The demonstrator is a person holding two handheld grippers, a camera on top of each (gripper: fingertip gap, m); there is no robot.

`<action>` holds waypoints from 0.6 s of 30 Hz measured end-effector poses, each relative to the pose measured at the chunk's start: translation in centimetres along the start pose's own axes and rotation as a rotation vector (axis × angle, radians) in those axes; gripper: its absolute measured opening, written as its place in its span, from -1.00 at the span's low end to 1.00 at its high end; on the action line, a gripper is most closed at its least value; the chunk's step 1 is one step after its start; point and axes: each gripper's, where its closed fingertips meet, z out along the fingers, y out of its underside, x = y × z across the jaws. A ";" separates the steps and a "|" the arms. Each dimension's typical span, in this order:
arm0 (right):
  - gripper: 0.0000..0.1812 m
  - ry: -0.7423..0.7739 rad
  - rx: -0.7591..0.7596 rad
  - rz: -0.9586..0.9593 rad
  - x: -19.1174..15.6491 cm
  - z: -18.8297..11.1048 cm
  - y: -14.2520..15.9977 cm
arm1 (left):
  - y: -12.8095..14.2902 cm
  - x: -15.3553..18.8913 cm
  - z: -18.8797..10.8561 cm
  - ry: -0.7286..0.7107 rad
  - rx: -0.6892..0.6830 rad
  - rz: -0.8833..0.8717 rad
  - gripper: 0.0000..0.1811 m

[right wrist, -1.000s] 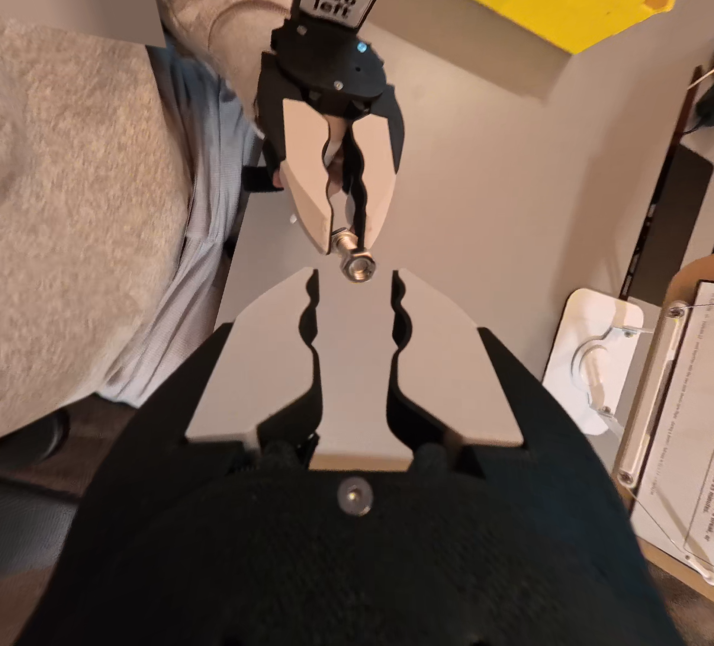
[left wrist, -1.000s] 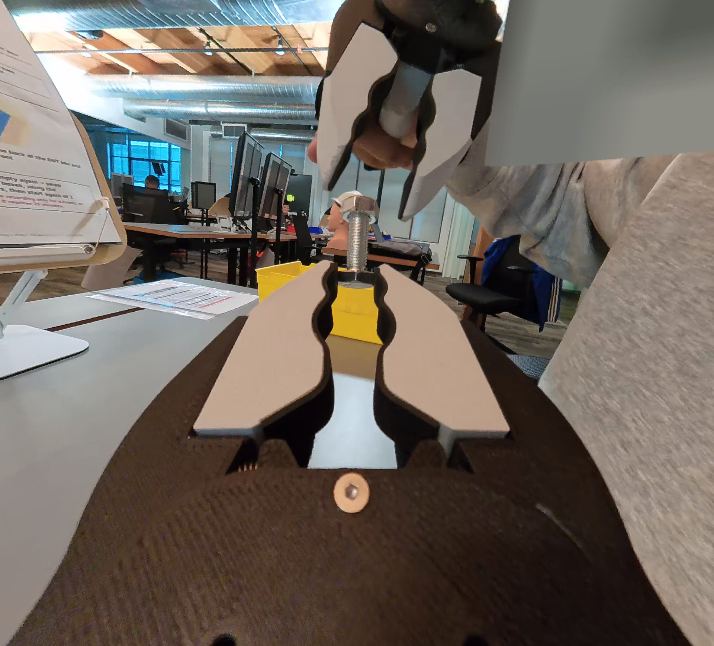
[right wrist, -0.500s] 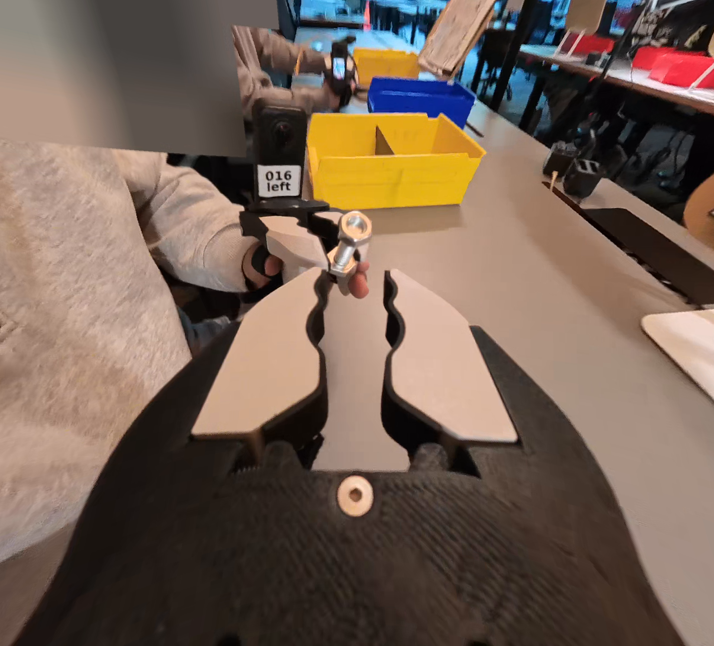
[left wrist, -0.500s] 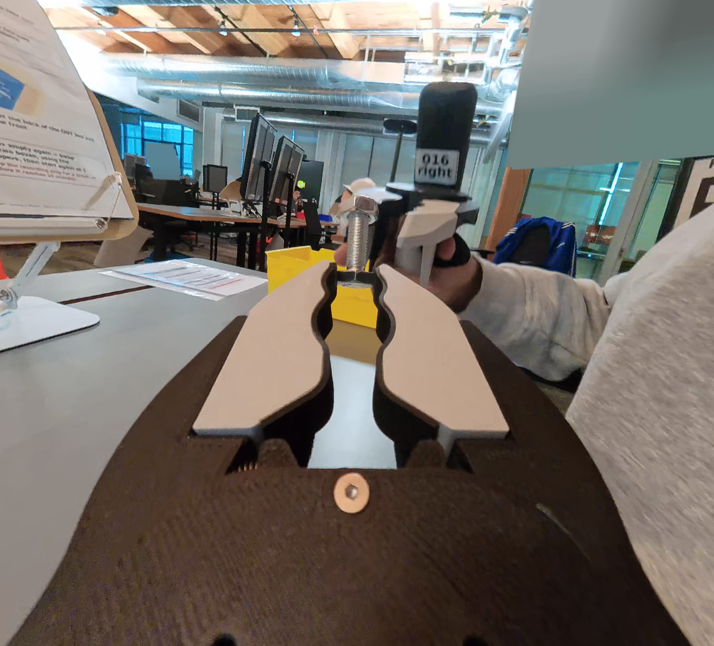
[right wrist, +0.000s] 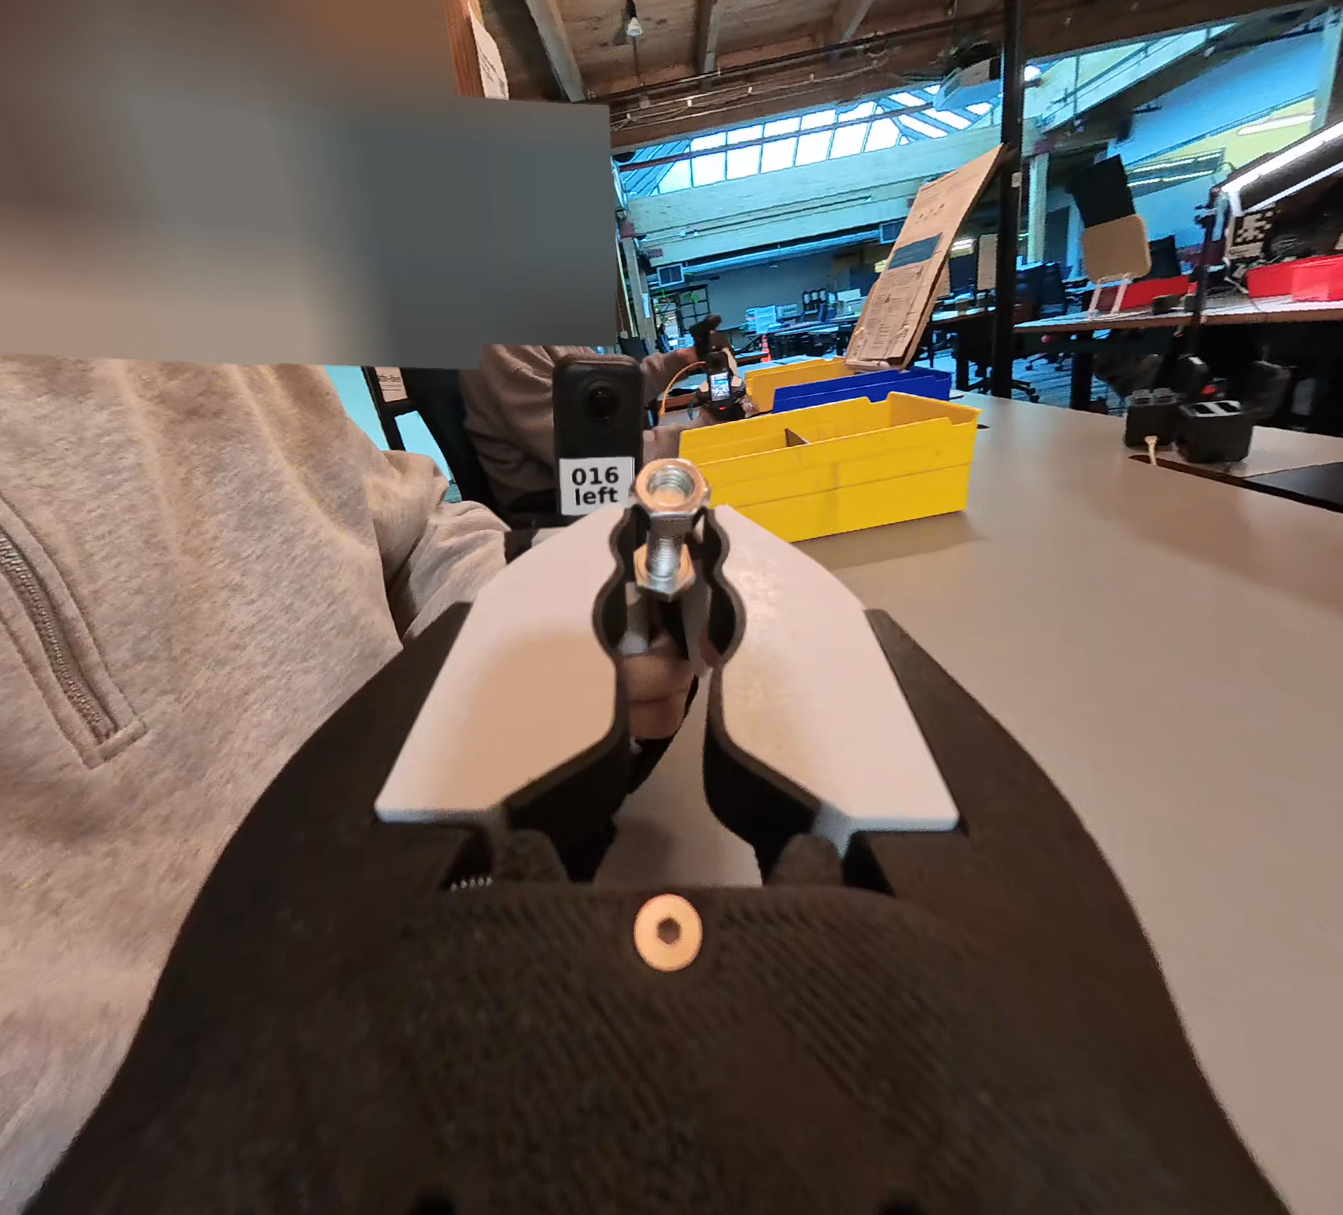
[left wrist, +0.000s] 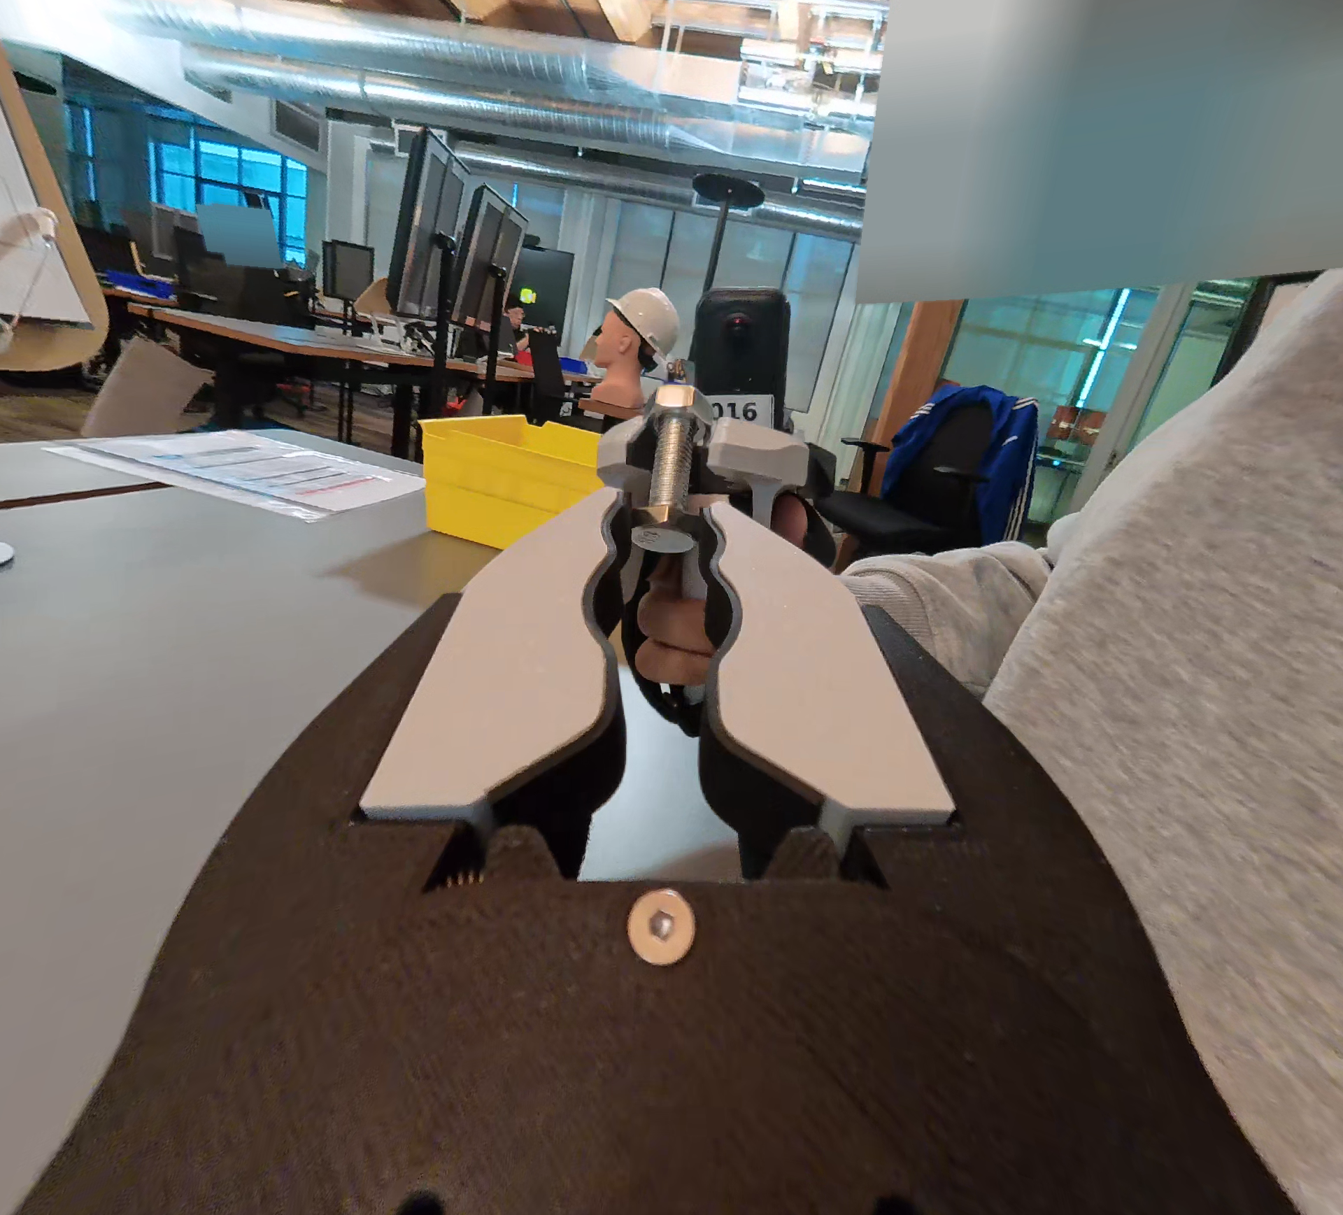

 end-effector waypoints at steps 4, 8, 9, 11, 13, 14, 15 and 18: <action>-0.81 0.027 -0.042 -0.030 0.1 0.5 0.4 | 0.5 -0.1 -0.3 0.026 -0.012 -0.028 -0.79; -0.83 0.069 -0.143 -0.092 0.4 1.2 1.3 | 1.6 -0.4 -0.4 0.036 -0.056 -0.026 -0.79; -0.83 0.078 -0.163 -0.112 0.5 1.3 1.5 | 1.7 -0.4 -0.4 0.038 -0.063 -0.014 -0.79; -0.88 0.094 -0.188 -0.139 0.5 1.4 1.7 | 1.8 -0.6 -0.5 0.032 -0.073 0.010 -0.80; -0.89 0.097 -0.198 -0.157 0.5 1.5 1.8 | 1.8 -0.7 -0.6 0.030 -0.083 0.024 -0.80; -0.89 0.093 -0.200 -0.158 0.5 1.6 1.9 | 1.9 -0.6 -0.6 0.034 -0.091 0.018 -0.80; -0.89 0.089 -0.200 -0.155 0.4 1.6 1.9 | 1.9 -0.6 -0.7 0.038 -0.098 0.007 -0.80; -0.89 0.088 -0.185 -0.141 0.5 1.5 1.9 | 1.9 -0.7 -0.7 0.024 -0.103 0.036 -0.80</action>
